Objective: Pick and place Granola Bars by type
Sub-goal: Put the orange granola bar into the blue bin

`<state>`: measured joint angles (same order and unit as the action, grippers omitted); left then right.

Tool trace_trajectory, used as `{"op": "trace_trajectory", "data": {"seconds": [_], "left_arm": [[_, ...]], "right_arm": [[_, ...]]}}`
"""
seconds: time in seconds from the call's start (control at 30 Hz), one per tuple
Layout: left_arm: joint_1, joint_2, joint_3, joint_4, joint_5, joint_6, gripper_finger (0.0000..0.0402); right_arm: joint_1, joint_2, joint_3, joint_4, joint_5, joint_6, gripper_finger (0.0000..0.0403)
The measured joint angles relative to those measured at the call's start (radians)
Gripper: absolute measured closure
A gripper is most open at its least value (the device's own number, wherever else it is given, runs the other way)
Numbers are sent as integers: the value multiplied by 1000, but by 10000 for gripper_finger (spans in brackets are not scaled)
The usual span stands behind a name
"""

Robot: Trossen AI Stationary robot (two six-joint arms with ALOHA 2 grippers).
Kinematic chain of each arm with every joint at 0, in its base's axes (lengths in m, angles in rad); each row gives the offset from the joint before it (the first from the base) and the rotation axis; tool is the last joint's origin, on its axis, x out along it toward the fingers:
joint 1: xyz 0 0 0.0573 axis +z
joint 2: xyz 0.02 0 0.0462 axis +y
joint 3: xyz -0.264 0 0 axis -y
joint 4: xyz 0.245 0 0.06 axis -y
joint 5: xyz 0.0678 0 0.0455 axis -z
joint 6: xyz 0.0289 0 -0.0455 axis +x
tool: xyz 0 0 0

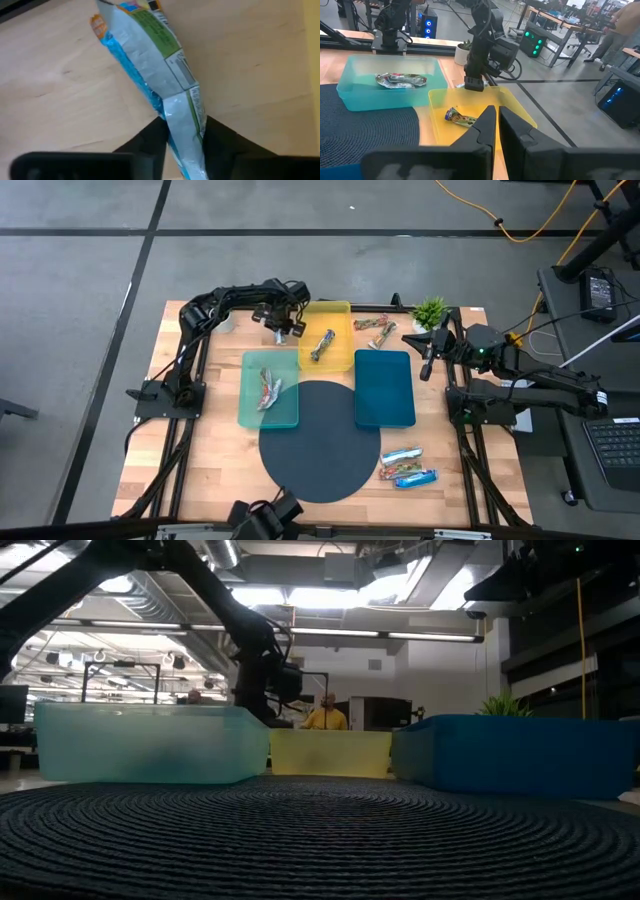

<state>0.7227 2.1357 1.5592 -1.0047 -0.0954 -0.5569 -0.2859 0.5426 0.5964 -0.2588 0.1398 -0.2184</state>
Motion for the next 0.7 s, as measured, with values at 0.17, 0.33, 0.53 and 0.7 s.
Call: {"op": "trace_trajectory", "data": {"seconds": [0.17, 0.33, 0.53, 0.7], "left_arm": [[0, -50, -2, -14, -15, 28, 355], [-6, -161, -2, -24, -11, 88, 380], [-33, -360, -1, 4, 72, 180, 380], [-66, -532, 0, 105, 274, 294, 382]], "right_arm": [[0, 0, 0, 0, 0, 0, 377], [0, 0, 0, 0, 0, 0, 377], [0, 0, 0, -1, 0, 0, 377], [0, 0, 0, -1, 0, 0, 377]]}}
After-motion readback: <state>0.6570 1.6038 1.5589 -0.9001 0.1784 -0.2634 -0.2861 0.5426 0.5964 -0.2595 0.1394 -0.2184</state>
